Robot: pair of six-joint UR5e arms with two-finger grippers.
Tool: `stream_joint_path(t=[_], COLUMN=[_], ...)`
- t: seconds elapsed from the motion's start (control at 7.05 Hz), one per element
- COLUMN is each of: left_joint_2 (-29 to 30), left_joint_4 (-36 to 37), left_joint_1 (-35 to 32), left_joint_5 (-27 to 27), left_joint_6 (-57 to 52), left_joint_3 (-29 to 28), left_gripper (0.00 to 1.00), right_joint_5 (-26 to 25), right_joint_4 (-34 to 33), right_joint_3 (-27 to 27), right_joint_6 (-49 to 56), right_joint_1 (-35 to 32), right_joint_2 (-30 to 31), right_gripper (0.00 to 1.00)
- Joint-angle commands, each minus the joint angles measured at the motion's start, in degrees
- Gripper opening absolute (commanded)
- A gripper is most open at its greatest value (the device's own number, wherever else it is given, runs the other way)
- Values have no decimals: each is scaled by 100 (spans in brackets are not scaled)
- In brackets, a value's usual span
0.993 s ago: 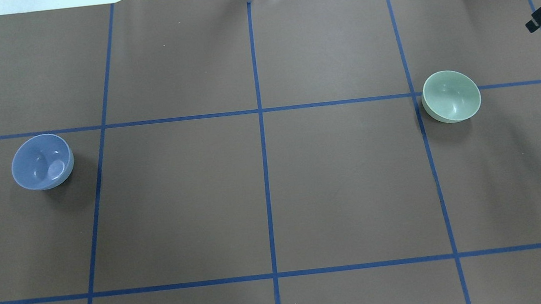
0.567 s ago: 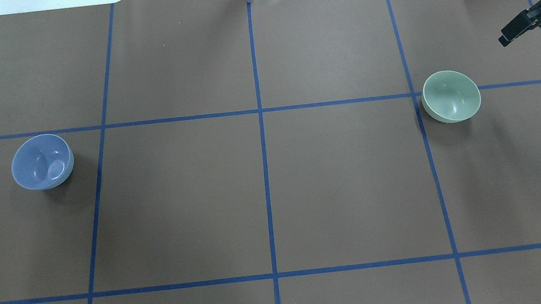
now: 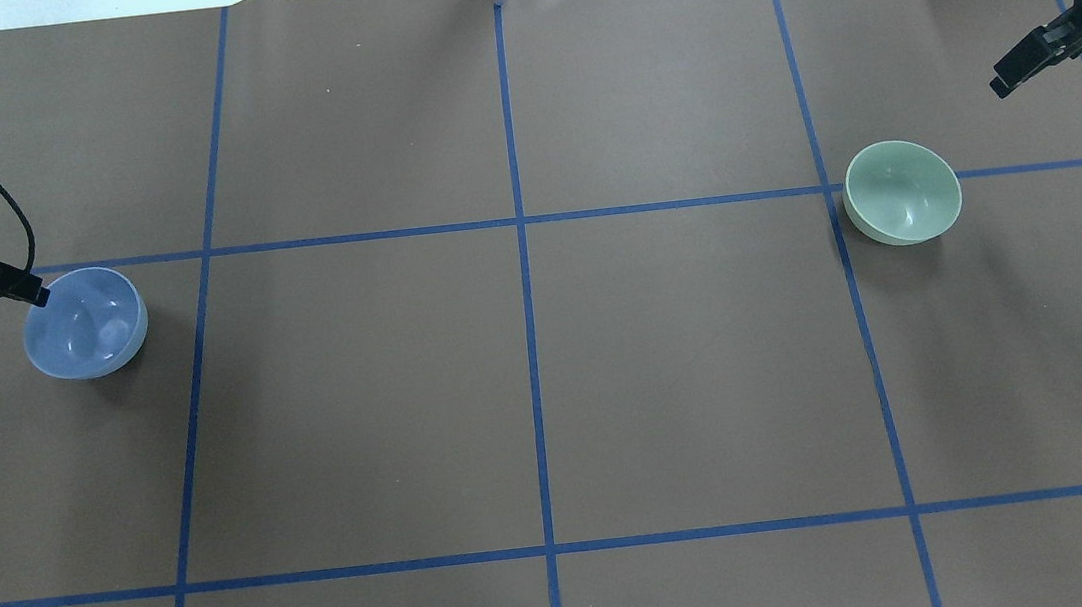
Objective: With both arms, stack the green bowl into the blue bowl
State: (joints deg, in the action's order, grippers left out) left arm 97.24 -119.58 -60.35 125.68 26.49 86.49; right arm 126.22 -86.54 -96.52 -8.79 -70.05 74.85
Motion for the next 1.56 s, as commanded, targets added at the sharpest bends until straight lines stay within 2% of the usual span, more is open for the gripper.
stream_joint_path(t=[0.0,0.14,0.43,0.57,0.85,0.99,1.28,1.42], left_joint_2=[14,14,-3,-12,249,730,1872,2295], left_joint_4=[-83,-92,-83,-31,22,388,1442,1716], left_joint_1=[137,137,120,120,120,172,810,1319], left_joint_5=[0,35,105,454,545,545,362,-161], left_joint_6=[22,23,40,101,1072,1591,2497,3032], left_joint_3=[-27,8,226,428,754,799,817,791], left_gripper=[14,0,0,0,0,0,0,0], right_joint_5=[-1,-1,-1,-10,-1,-1,-1,-1], right_joint_4=[-3,-3,-3,-3,-3,-3,-3,-3], right_joint_3=[2,2,2,2,2,2,2,2], right_joint_6=[0,-9,-9,-9,-9,-9,-18,-18], right_joint_1=[1,1,9,1,1,1,9,9], right_joint_2=[4,4,4,4,-5,3,-5,3], right_gripper=[100,100,100,100,100,100,100,100])
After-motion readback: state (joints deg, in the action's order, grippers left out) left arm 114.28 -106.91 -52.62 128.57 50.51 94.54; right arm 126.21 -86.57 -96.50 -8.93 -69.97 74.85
